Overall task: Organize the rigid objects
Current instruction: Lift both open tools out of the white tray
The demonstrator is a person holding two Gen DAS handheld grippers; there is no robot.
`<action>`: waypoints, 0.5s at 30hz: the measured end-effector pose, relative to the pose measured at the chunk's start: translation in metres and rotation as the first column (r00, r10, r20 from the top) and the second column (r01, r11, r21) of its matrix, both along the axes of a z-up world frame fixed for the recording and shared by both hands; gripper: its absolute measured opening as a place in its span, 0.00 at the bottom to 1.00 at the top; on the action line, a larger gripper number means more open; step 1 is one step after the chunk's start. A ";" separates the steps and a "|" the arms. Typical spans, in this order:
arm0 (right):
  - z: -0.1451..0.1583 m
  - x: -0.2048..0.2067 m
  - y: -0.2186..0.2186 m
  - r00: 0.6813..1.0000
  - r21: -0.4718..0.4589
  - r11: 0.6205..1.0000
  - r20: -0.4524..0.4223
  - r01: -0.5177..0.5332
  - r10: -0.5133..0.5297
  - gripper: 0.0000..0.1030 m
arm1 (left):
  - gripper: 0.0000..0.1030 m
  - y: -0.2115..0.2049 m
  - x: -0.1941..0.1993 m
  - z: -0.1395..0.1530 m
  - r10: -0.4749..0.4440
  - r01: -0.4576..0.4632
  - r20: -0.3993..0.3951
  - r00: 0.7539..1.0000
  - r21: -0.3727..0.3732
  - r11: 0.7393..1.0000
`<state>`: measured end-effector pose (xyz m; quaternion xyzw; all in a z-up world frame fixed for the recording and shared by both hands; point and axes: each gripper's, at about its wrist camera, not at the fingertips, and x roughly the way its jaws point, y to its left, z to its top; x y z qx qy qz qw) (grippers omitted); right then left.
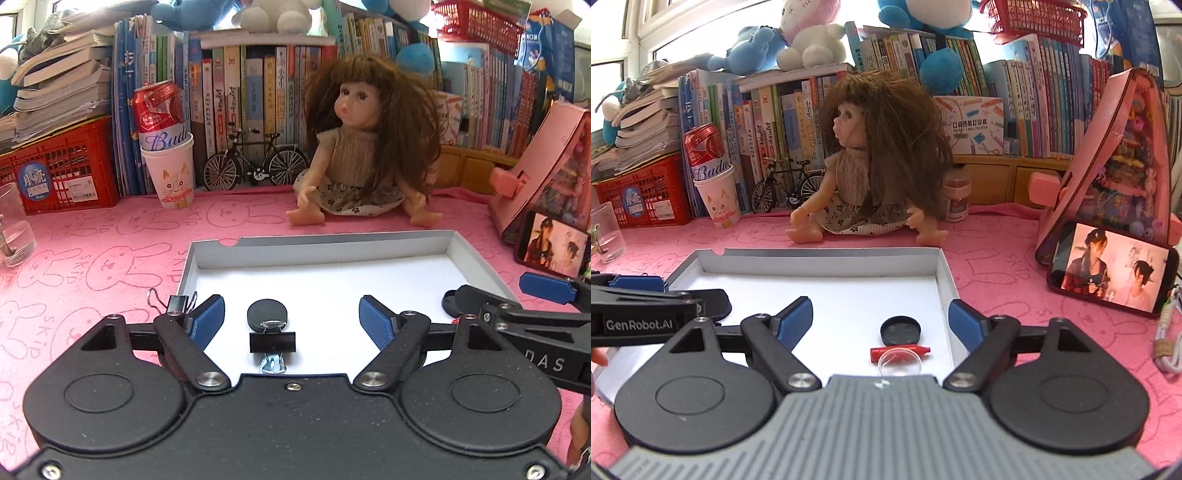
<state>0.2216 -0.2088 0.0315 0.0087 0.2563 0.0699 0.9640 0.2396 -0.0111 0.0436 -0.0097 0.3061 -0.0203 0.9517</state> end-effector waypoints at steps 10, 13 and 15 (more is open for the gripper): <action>0.008 -0.030 -0.008 1.000 0.033 0.999 0.010 0.004 -0.004 0.96 | 0.78 0.009 -0.043 0.010 0.015 -0.014 0.030 0.999 -0.039 0.999; 0.009 -0.039 -0.011 1.000 0.034 0.999 0.023 0.002 -0.003 0.99 | 0.78 0.008 -0.056 0.012 0.001 0.000 0.050 0.999 -0.031 1.000; 0.010 -0.044 -0.011 1.000 0.032 0.999 0.031 0.001 -0.002 0.99 | 0.79 0.007 -0.063 0.014 -0.002 0.003 0.056 0.998 -0.028 1.000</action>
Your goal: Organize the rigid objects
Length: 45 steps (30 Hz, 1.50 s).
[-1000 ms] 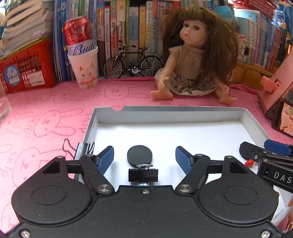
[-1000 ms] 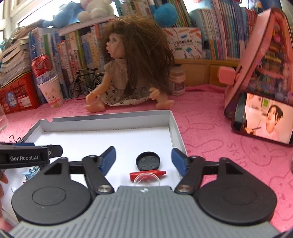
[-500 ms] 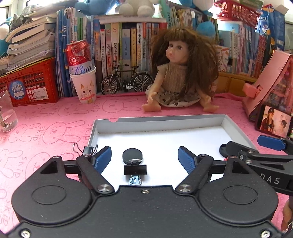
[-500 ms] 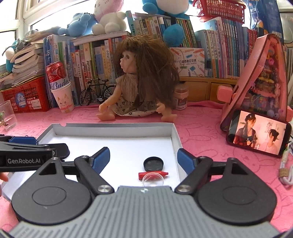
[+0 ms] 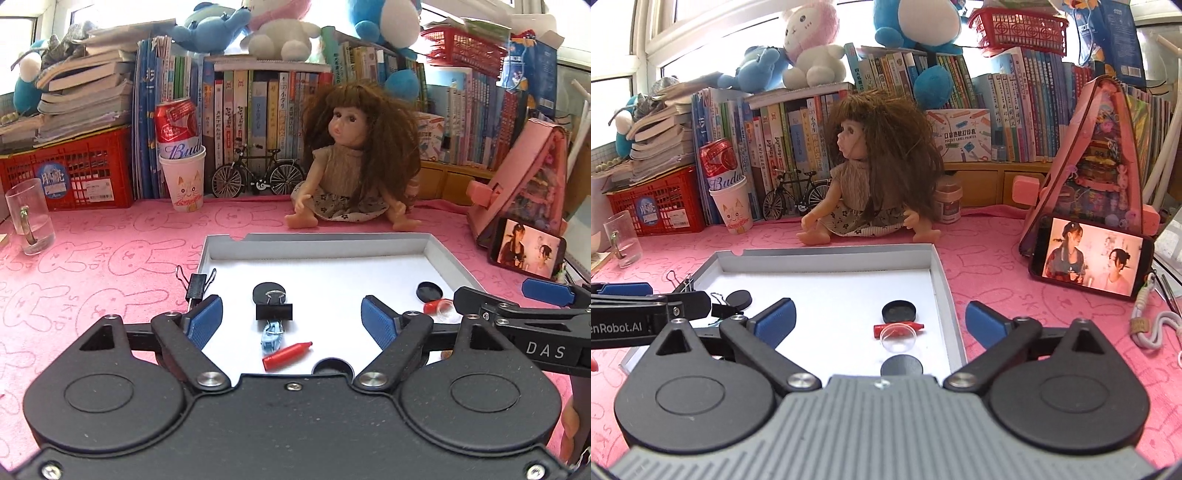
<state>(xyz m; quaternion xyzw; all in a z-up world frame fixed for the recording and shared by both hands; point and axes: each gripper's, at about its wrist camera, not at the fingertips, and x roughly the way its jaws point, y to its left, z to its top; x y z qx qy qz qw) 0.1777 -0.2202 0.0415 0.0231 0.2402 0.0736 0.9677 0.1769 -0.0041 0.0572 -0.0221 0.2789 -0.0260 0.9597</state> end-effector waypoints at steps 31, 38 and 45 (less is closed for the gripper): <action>-0.040 -0.066 -0.008 0.999 -0.014 1.000 -0.038 0.023 -0.024 1.00 | 0.79 -0.001 -0.083 -0.045 0.037 -0.037 -0.025 0.999 0.001 0.999; -0.050 -0.068 -0.008 0.996 -0.036 0.998 -0.071 0.043 -0.045 1.00 | 0.80 -0.006 -0.083 -0.057 0.036 -0.034 -0.033 0.999 0.059 0.998; -0.053 -0.064 -0.003 0.994 -0.073 0.996 -0.097 0.042 -0.049 1.00 | 0.82 -0.003 -0.073 -0.068 0.064 -0.061 -0.072 0.995 0.054 0.997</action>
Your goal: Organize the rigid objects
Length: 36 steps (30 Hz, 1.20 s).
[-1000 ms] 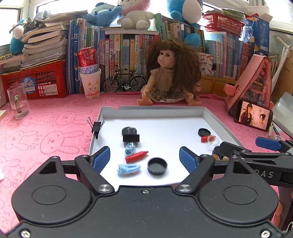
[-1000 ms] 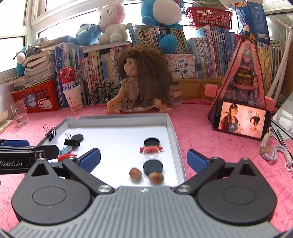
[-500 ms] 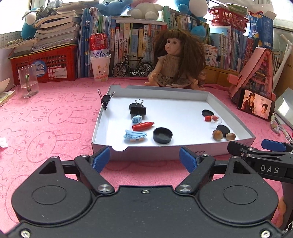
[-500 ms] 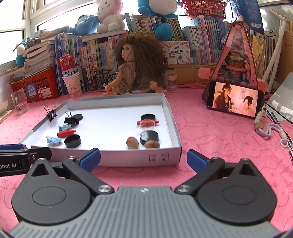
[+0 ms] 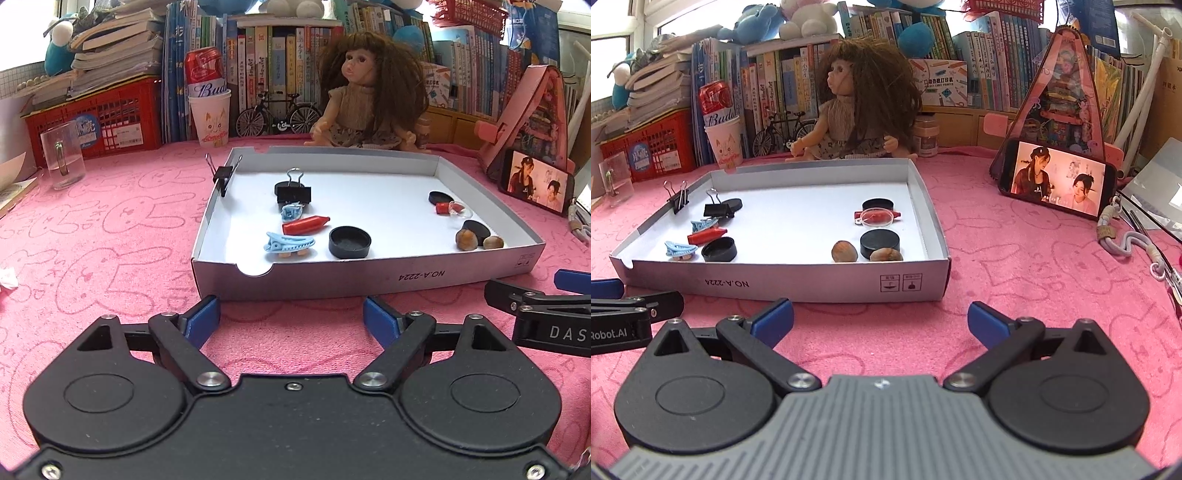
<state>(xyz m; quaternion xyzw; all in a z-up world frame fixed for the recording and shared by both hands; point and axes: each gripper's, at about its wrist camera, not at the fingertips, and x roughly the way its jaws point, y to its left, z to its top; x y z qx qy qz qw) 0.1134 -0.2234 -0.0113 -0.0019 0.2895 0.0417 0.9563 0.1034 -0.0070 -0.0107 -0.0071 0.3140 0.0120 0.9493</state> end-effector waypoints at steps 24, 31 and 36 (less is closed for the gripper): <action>-0.005 0.008 0.012 0.998 -0.039 0.998 -0.057 -0.041 0.039 1.00 | 0.99 0.000 0.004 -0.006 0.002 -0.002 0.002 1.000 0.011 1.000; -0.004 0.007 0.012 0.998 -0.037 0.998 -0.058 -0.041 0.039 1.00 | 1.00 0.000 0.005 -0.006 0.002 -0.002 0.002 1.000 0.011 1.000; -0.004 0.007 0.012 0.998 -0.038 0.998 -0.057 -0.041 0.038 1.00 | 0.99 -0.001 0.005 -0.006 0.002 -0.002 0.002 1.000 0.012 1.000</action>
